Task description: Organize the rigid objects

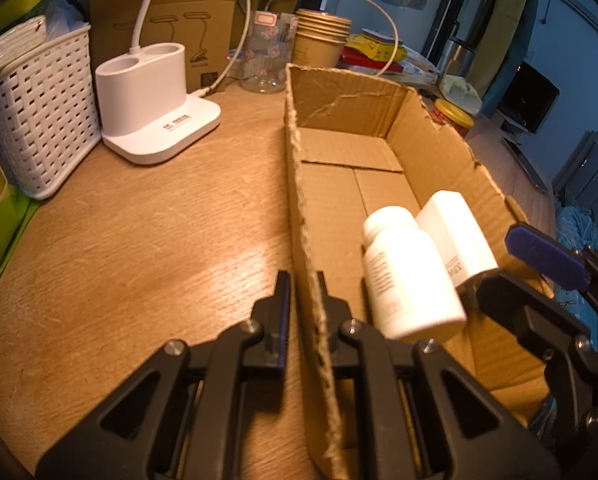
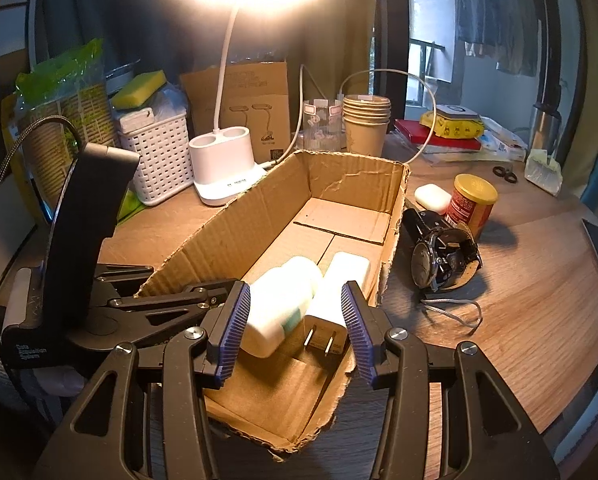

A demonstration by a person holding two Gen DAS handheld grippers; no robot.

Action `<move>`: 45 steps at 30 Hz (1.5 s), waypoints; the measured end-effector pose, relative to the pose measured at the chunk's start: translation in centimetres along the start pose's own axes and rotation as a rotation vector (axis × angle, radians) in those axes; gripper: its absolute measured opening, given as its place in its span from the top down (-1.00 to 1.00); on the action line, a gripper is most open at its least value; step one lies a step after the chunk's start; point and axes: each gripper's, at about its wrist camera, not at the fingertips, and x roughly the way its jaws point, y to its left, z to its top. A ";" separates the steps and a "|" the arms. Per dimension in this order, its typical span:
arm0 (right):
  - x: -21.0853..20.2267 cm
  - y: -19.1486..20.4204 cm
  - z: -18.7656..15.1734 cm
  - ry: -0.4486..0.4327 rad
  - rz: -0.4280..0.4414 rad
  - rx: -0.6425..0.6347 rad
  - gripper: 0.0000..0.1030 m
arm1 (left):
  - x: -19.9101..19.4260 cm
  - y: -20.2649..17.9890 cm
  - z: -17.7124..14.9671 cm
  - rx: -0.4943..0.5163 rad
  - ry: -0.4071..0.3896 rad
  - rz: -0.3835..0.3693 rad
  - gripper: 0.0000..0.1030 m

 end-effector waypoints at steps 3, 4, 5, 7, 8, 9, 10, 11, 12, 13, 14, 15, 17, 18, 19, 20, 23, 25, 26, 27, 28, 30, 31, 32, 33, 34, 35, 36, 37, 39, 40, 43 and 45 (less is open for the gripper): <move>-0.1 -0.1 0.0 -0.006 0.001 0.005 0.03 | 0.0 0.0 0.0 0.000 0.000 0.000 0.79; -0.2 -0.2 0.0 -0.007 0.002 0.007 0.03 | 0.0 0.0 0.0 0.000 0.000 0.000 0.79; -0.2 -0.2 0.0 -0.009 0.003 0.010 0.03 | 0.0 0.0 0.0 0.000 0.000 0.000 0.79; -0.4 -0.4 0.1 -0.014 0.003 0.014 0.03 | 0.0 0.0 0.0 0.000 0.000 0.000 0.79; -0.4 -0.4 0.1 -0.016 0.003 0.016 0.03 | 0.0 0.0 0.0 0.000 0.000 0.000 0.79; -0.5 -0.5 0.1 -0.020 0.001 0.019 0.03 | 0.0 0.0 0.0 0.000 0.000 0.000 0.79; -0.6 -0.7 0.2 -0.023 0.001 0.024 0.03 | 0.0 0.0 0.0 0.000 0.000 0.000 0.79; -0.7 -0.8 0.2 -0.025 0.000 0.027 0.03 | 0.0 0.0 0.0 0.000 0.000 0.000 0.79; -0.7 -0.9 0.2 -0.027 -0.002 0.029 0.03 | 0.0 0.0 0.0 0.000 0.000 0.000 0.79; -0.8 -1.1 0.2 -0.029 -0.003 0.033 0.03 | 0.0 0.0 0.0 0.000 0.000 0.000 0.79; -0.9 -1.2 0.2 -0.030 -0.005 0.037 0.03 | 0.0 0.0 0.0 0.000 0.000 0.000 0.79; -0.9 -1.3 0.2 -0.032 -0.005 0.039 0.03 | 0.0 0.0 0.0 0.000 0.000 0.000 0.79; -1.1 -1.6 0.2 -0.035 -0.007 0.043 0.03 | 0.0 0.0 0.0 0.000 0.000 0.000 0.79; -1.1 -1.7 0.2 -0.037 -0.009 0.045 0.03 | 0.0 0.0 0.0 0.000 0.000 0.000 0.79; -1.2 -1.9 0.3 -0.041 -0.013 0.048 0.03 | 0.0 0.0 0.0 0.000 0.000 0.000 0.79; -1.4 -2.0 0.3 -0.044 -0.013 0.053 0.03 | 0.0 0.0 0.0 0.000 0.000 0.000 0.79; -1.7 -2.6 0.4 -0.057 -0.018 0.069 0.03 | 0.0 0.0 0.0 0.000 0.000 0.000 0.79; -2.1 -3.0 0.5 -0.075 -0.025 0.082 0.03 | 0.0 0.0 0.0 0.000 0.000 0.001 0.79; -2.3 -3.2 0.5 -0.084 -0.029 0.088 0.03 | 0.0 0.0 0.0 0.000 0.000 0.001 0.79; -2.6 -3.5 0.6 -0.092 -0.036 0.093 0.03 | 0.0 0.0 0.0 0.000 0.000 0.001 0.79; -2.7 -3.6 0.6 -0.096 -0.041 0.096 0.03 | 0.0 0.0 0.0 0.000 0.000 0.000 0.79; -2.9 -4.0 0.6 -0.104 -0.049 0.108 0.03 | 0.0 0.0 0.0 0.000 0.000 0.001 0.79; -3.0 -4.3 0.6 -0.105 -0.053 0.115 0.03 | 0.0 0.0 0.0 0.000 0.000 0.001 0.79; -3.0 -4.6 0.6 -0.105 -0.056 0.120 0.03 | -0.1 0.0 0.0 0.000 0.000 0.000 0.79; -3.0 -4.8 0.6 -0.104 -0.059 0.124 0.02 | 0.0 0.0 0.0 0.000 0.000 0.000 0.79; -3.0 -5.1 0.5 -0.103 -0.064 0.128 0.02 | 0.0 0.0 0.0 0.000 0.000 0.001 0.79; -3.0 -5.2 0.5 -0.104 -0.068 0.131 0.01 | 0.0 0.0 0.0 0.000 0.000 0.000 0.79; -3.0 -5.4 0.5 -0.105 -0.071 0.135 -0.01 | 0.0 0.0 0.0 0.000 0.000 0.000 0.79; -3.0 -5.6 0.5 -0.105 -0.076 0.137 -0.05 | 0.0 0.0 0.0 0.000 0.000 0.000 0.79; -3.0 -6.0 0.5 -0.104 -0.085 0.142 -0.08 | 0.0 0.0 0.0 0.000 0.000 0.001 0.79; -2.9 -6.2 0.4 -0.101 -0.089 0.143 -0.09 | 0.0 0.0 0.0 0.000 0.000 0.001 0.79; -2.7 -6.7 0.3 -0.096 -0.100 0.152 -0.10 | 0.0 0.0 0.0 0.000 0.000 0.001 0.79; -2.6 -7.1 0.3 -0.095 -0.104 0.154 -0.11 | 0.0 0.0 0.0 0.000 0.000 0.001 0.79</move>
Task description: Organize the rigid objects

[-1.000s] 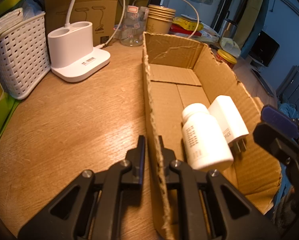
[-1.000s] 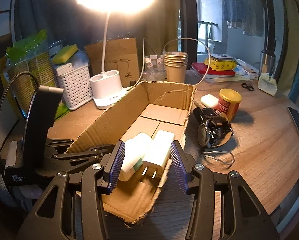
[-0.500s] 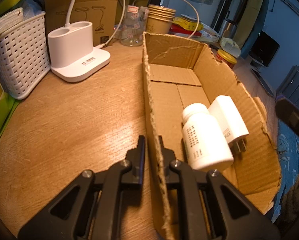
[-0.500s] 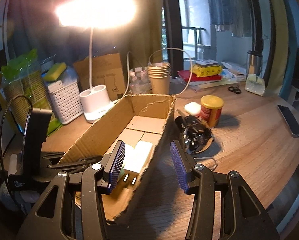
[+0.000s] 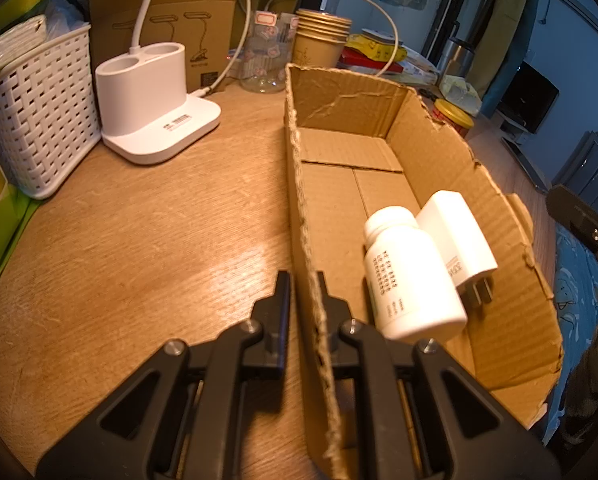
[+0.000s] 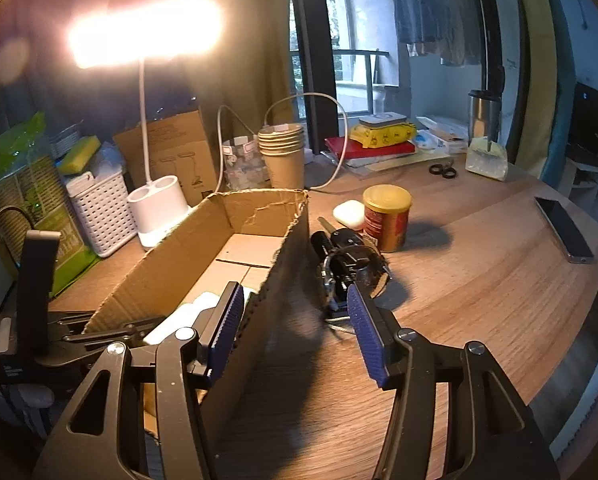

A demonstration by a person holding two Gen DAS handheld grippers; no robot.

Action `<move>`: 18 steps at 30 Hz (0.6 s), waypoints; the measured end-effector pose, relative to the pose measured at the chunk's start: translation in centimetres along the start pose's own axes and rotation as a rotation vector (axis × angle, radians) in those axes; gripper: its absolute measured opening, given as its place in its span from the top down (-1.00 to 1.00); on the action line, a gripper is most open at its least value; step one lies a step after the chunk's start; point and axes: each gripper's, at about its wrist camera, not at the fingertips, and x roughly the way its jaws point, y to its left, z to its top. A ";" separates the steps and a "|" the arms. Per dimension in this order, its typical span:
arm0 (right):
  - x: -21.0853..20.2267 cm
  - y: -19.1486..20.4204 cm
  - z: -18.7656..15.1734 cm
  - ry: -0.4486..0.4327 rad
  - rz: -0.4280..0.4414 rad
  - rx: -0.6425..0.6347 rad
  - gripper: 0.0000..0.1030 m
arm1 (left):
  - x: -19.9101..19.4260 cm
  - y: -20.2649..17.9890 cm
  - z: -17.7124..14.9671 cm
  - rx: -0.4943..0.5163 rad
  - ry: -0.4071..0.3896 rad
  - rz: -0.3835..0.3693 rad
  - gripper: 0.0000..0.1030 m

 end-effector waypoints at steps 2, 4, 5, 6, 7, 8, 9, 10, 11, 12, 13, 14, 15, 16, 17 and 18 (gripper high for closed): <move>0.2 -0.3 0.0 0.002 -0.006 -0.001 -0.12 | 0.0 0.0 0.0 0.000 0.000 0.000 0.79; 0.5 -0.7 0.0 -0.001 -0.012 -0.004 -0.26 | 0.0 0.0 0.0 0.000 0.000 0.000 0.79; 0.8 -1.0 0.0 -0.001 -0.018 -0.003 -0.28 | 0.0 0.0 0.0 0.000 0.000 0.000 0.79; 1.0 -1.3 0.0 0.000 -0.022 -0.002 -0.28 | 0.0 0.0 0.0 0.000 0.000 0.000 0.79; 1.3 -1.6 0.0 0.005 -0.026 0.000 -0.28 | 0.0 0.0 0.0 0.000 0.000 0.000 0.79; 1.6 -1.9 0.1 0.011 -0.032 0.001 -0.28 | 0.0 0.0 0.0 0.000 0.000 0.000 0.79; 1.8 -2.2 0.1 0.015 -0.038 0.001 -0.29 | 0.0 0.0 0.0 0.000 0.000 0.000 0.79; 2.1 -2.6 0.1 0.018 -0.043 0.002 -0.29 | 0.0 0.0 0.0 0.000 0.000 0.000 0.79; 2.4 -2.9 0.2 0.022 -0.046 0.004 -0.29 | 0.0 0.0 0.0 0.000 0.000 0.000 0.79; 2.6 -3.1 0.2 0.023 -0.048 0.005 -0.29 | 0.0 0.0 0.0 0.000 0.000 0.000 0.79; 3.0 -3.5 0.3 0.027 -0.048 0.004 -0.30 | 0.0 0.0 0.0 0.000 0.000 0.000 0.79; 3.3 -3.7 0.4 0.031 -0.052 0.000 -0.30 | 0.0 0.0 0.0 0.000 0.000 0.000 0.79; 3.6 -3.8 0.4 0.033 -0.054 -0.004 -0.31 | 0.0 0.0 0.0 0.000 0.000 0.000 0.79; 4.0 -4.0 0.5 0.037 -0.051 -0.007 -0.33 | 0.0 0.0 0.0 0.000 0.000 0.000 0.79; 4.2 -4.1 0.6 0.040 -0.046 -0.011 -0.36 | 0.0 0.0 0.0 0.000 0.000 0.000 0.79; 4.6 -4.2 0.6 0.044 -0.040 -0.016 -0.42 | 0.0 0.0 0.0 0.000 0.000 0.000 0.79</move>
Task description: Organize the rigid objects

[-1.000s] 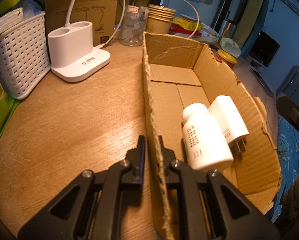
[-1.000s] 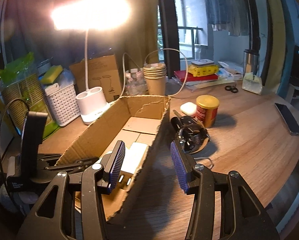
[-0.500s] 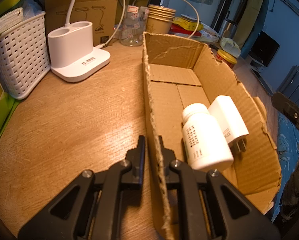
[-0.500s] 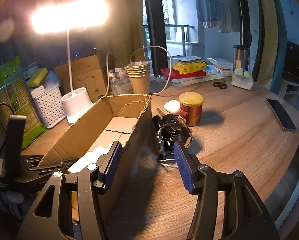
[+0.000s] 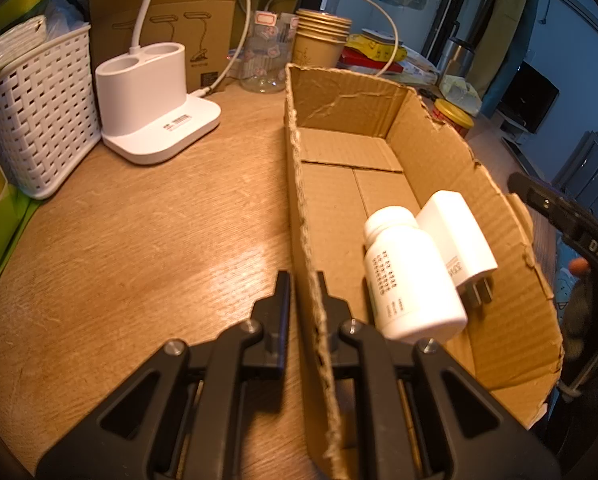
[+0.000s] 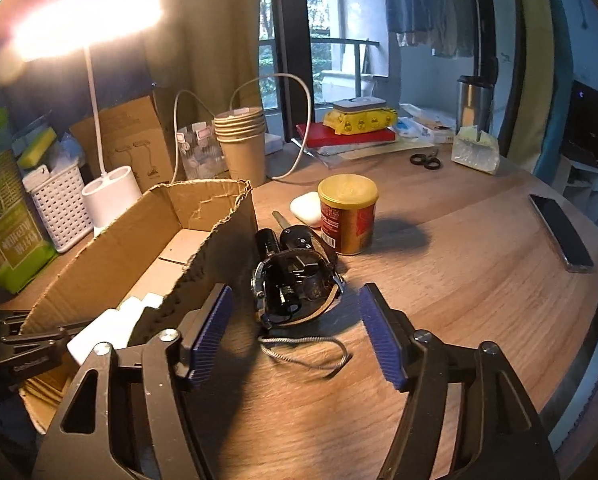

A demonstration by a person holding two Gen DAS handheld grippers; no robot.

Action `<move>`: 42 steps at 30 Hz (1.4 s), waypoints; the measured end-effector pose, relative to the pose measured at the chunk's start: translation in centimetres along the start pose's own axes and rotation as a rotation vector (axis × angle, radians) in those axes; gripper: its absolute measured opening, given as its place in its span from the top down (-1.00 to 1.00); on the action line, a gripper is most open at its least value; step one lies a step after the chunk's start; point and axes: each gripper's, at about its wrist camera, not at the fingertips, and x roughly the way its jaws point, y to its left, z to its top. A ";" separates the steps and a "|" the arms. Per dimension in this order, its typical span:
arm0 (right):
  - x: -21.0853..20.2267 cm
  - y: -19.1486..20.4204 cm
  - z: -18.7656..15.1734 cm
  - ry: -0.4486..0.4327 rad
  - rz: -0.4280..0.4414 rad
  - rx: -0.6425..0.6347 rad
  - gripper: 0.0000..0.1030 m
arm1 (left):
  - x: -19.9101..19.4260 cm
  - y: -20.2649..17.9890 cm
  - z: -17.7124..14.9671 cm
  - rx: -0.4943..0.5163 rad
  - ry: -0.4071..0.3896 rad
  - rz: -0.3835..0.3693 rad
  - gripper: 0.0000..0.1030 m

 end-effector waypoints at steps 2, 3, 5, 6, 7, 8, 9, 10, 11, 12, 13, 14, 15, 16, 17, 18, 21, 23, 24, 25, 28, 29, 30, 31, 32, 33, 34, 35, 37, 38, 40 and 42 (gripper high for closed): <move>0.5 -0.1 0.1 0.003 0.009 -0.008 -0.45 | 0.0 0.0 0.0 0.000 0.000 0.000 0.79; 0.6 -0.3 0.1 0.006 0.012 -0.010 -0.45 | 0.0 0.0 0.0 0.000 0.000 0.000 0.79; 1.0 -0.3 0.1 0.012 0.017 -0.021 -0.46 | 0.0 0.0 0.0 0.000 0.000 0.000 0.79; 1.2 -0.2 0.1 0.014 0.019 -0.027 -0.47 | 0.0 0.0 0.0 0.000 0.000 0.000 0.79; 1.4 -0.3 0.2 0.016 0.024 -0.030 -0.47 | 0.0 0.0 0.0 0.000 0.000 0.000 0.79; 1.6 -0.2 0.2 0.019 0.029 -0.032 -0.47 | 0.0 0.0 0.0 0.000 0.000 0.000 0.79; 1.8 -0.3 0.2 0.023 0.031 -0.035 -0.47 | 0.0 0.0 0.0 0.000 0.000 0.000 0.79; 2.0 -0.3 0.3 0.025 0.031 -0.038 -0.47 | 0.0 0.0 0.0 0.000 0.000 0.000 0.79; 2.3 -0.2 0.3 0.030 0.030 -0.045 -0.47 | 0.0 0.0 0.0 0.000 0.000 0.000 0.79; 2.5 -0.2 0.4 0.034 0.031 -0.051 -0.47 | 0.0 0.0 0.0 0.000 0.000 0.000 0.79; 2.7 -0.2 0.4 0.040 0.033 -0.057 -0.47 | 0.0 0.0 0.0 0.000 0.000 0.000 0.79; 3.0 -0.1 0.5 0.044 0.036 -0.060 -0.47 | 0.0 0.0 0.0 0.000 0.000 0.000 0.79; 3.1 -0.1 0.5 0.048 0.041 -0.063 -0.47 | 0.0 0.0 0.0 0.000 0.000 0.000 0.79; 3.3 -0.1 0.5 0.053 0.049 -0.062 -0.47 | 0.0 0.0 0.0 0.000 0.000 0.000 0.79; 3.5 -0.2 0.6 0.060 0.052 -0.062 -0.47 | 0.0 0.0 0.0 0.000 0.000 0.000 0.79; 3.7 -0.1 0.6 0.062 0.049 -0.064 -0.47 | 0.0 0.0 0.0 0.000 0.000 0.000 0.79; 4.1 -0.2 0.7 0.071 0.045 -0.070 -0.47 | 0.0 0.0 0.0 0.000 0.000 0.000 0.79; 4.4 -0.4 0.8 0.073 0.050 -0.070 -0.47 | 0.0 0.0 0.0 0.000 0.000 0.000 0.79; 4.6 -0.4 0.9 0.079 0.053 -0.068 -0.47 | 0.0 0.0 0.0 0.000 0.000 0.000 0.79; 4.9 -0.5 1.0 0.087 0.052 -0.067 -0.47 | 0.0 0.0 0.0 0.000 0.000 0.000 0.79; 5.3 -0.6 1.2 0.097 0.051 -0.068 -0.47 | 0.0 0.0 0.0 0.000 0.000 0.000 0.79; 5.3 -0.6 1.2 0.097 0.051 -0.069 -0.47 | 0.0 0.0 0.0 0.000 0.000 0.000 0.79; 5.4 -0.6 1.2 0.099 0.051 -0.069 -0.47 | 0.0 0.0 0.0 0.000 0.000 0.000 0.79; 5.5 -0.6 1.2 0.105 0.054 -0.069 -0.47 | 0.0 0.0 0.0 0.000 0.000 0.000 0.79; 5.7 -0.6 1.3 0.113 0.058 -0.066 -0.47 | 0.0 0.0 0.0 0.000 0.000 0.000 0.79; 5.9 -0.6 1.3 0.119 0.062 -0.064 -0.47 | 0.0 0.0 0.0 0.000 0.000 0.000 0.79; 6.0 -0.6 1.3 0.126 0.066 -0.063 -0.47 | 0.0 0.0 0.0 0.000 0.000 0.000 0.79; 6.1 -0.5 1.3 0.129 0.064 -0.062 -0.47 | 0.0 0.0 0.0 0.000 0.000 0.000 0.79; 6.3 -0.5 1.3 0.136 0.059 -0.064 -0.47 | 0.0 0.0 0.0 0.000 0.000 0.000 0.79; 6.4 -0.4 1.3 0.142 0.060 -0.063 -0.47 | 0.0 0.0 0.0 0.000 0.000 0.000 0.79; 6.5 -0.5 1.2 0.151 0.054 -0.062 -0.47 | 0.0 0.0 0.0 0.000 0.000 0.000 0.79; 6.5 -0.4 1.2 0.150 0.052 -0.062 -0.45 | 0.0 0.0 0.0 0.000 0.000 0.000 0.79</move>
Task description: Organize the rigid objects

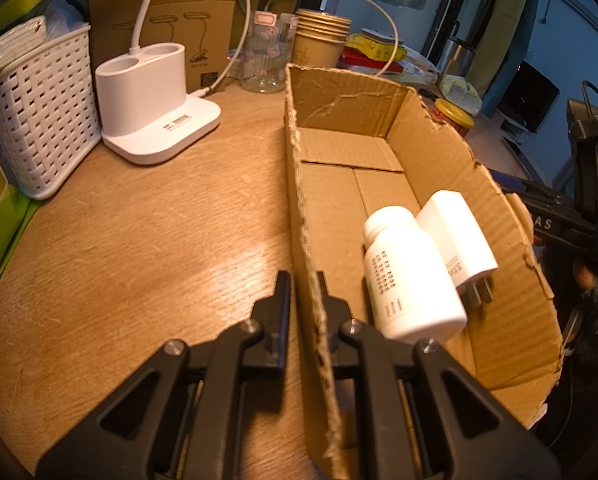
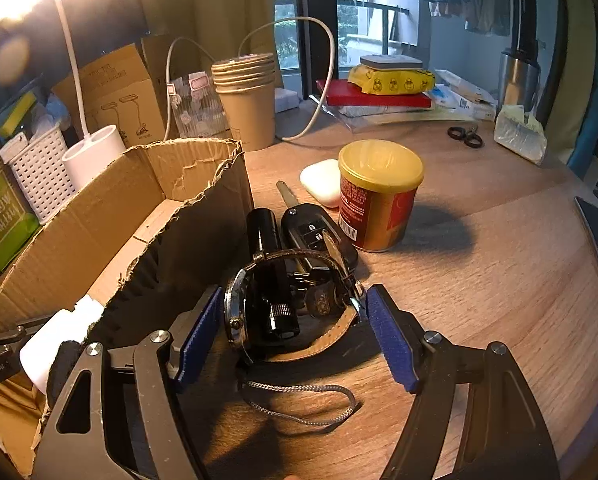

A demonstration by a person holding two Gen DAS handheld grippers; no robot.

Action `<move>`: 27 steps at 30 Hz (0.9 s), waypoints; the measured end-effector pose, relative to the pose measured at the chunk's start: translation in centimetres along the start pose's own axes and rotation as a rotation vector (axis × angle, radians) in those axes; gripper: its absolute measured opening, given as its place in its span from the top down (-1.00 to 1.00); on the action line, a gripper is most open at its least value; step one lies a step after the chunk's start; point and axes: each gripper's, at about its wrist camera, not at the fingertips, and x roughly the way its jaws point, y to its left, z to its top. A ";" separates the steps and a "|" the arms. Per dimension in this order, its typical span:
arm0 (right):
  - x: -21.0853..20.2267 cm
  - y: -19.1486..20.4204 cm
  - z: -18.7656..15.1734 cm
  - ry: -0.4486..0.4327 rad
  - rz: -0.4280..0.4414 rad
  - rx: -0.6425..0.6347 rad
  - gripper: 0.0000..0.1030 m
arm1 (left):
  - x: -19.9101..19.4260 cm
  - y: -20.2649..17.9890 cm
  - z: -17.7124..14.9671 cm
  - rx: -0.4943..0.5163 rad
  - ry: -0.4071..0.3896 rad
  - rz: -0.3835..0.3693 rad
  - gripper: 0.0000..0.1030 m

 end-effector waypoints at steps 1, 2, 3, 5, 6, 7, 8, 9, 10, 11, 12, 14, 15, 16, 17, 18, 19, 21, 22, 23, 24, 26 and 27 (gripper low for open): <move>0.0 0.0 0.0 -0.001 -0.002 -0.001 -0.37 | 0.0 0.0 0.0 0.000 0.000 0.000 0.79; -0.1 0.1 -0.1 -0.002 -0.003 -0.004 -0.35 | 0.0 0.0 0.0 0.000 0.000 0.000 0.79; -0.1 0.1 -0.1 -0.003 -0.003 -0.007 -0.33 | 0.0 0.0 0.0 0.000 0.000 0.000 0.79; -0.2 0.3 -0.1 -0.005 -0.006 -0.014 -0.32 | 0.0 0.0 0.0 0.000 0.000 0.000 0.79; -0.2 0.3 -0.1 -0.006 -0.008 -0.017 -0.31 | 0.0 0.0 0.0 0.000 0.000 0.000 0.79; -0.3 0.4 -0.1 -0.009 -0.008 -0.019 -0.31 | 0.0 0.0 0.0 0.000 0.000 0.000 0.79; -0.4 0.4 -0.1 -0.014 -0.008 -0.018 -0.30 | 0.0 0.0 0.0 0.000 0.000 0.000 0.79; -0.5 0.4 -0.1 -0.018 -0.009 -0.019 -0.30 | 0.0 0.0 0.0 0.000 0.000 0.000 0.79; -0.6 0.4 -0.2 -0.024 -0.011 -0.020 -0.30 | 0.0 0.0 0.0 0.000 0.000 0.000 0.79; -0.7 0.4 -0.2 -0.027 -0.014 -0.020 -0.30 | 0.0 0.0 0.0 0.000 0.000 0.000 0.79; -0.9 0.4 -0.2 -0.030 -0.015 -0.021 -0.30 | 0.0 0.0 0.0 0.000 0.000 0.000 0.79; -1.2 0.5 -0.2 -0.039 -0.016 -0.021 -0.30 | 0.0 0.0 0.0 0.000 0.000 0.000 0.79; -1.3 0.5 -0.2 -0.043 -0.016 -0.020 -0.30 | 0.0 0.0 0.0 0.000 0.000 0.000 0.79; -1.5 0.5 -0.2 -0.049 -0.017 -0.021 -0.30 | 0.0 0.0 0.0 0.000 0.000 0.000 0.79; -1.7 0.6 -0.2 -0.053 -0.017 -0.023 -0.30 | 0.0 0.0 0.0 0.000 0.000 0.000 0.79; -1.9 0.6 -0.1 -0.058 -0.016 -0.023 -0.30 | 0.0 0.0 0.0 0.000 0.000 0.000 0.79; -2.1 0.6 -0.1 -0.065 -0.015 -0.020 -0.30 | 0.0 0.0 0.0 0.000 0.000 0.000 0.79; -2.6 0.6 0.1 -0.079 -0.014 -0.016 -0.30 | 0.0 0.0 0.0 0.000 0.000 0.000 0.79; -3.0 0.7 0.1 -0.086 -0.014 -0.015 -0.30 | 0.0 0.0 0.0 0.000 0.000 0.000 0.79; -3.2 0.7 0.2 -0.094 -0.014 -0.013 -0.30 | 0.0 0.0 0.0 0.000 0.000 0.000 0.79; -3.6 0.7 0.3 -0.101 -0.013 -0.012 -0.30 | 0.0 0.0 0.0 0.000 0.000 0.000 0.79; -4.3 0.8 0.4 -0.116 -0.012 -0.010 -0.30 | 0.0 0.0 0.0 0.000 0.000 0.000 0.79; -4.7 0.9 0.5 -0.127 -0.011 -0.010 -0.30 | 0.0 0.0 0.0 0.000 0.000 0.000 0.79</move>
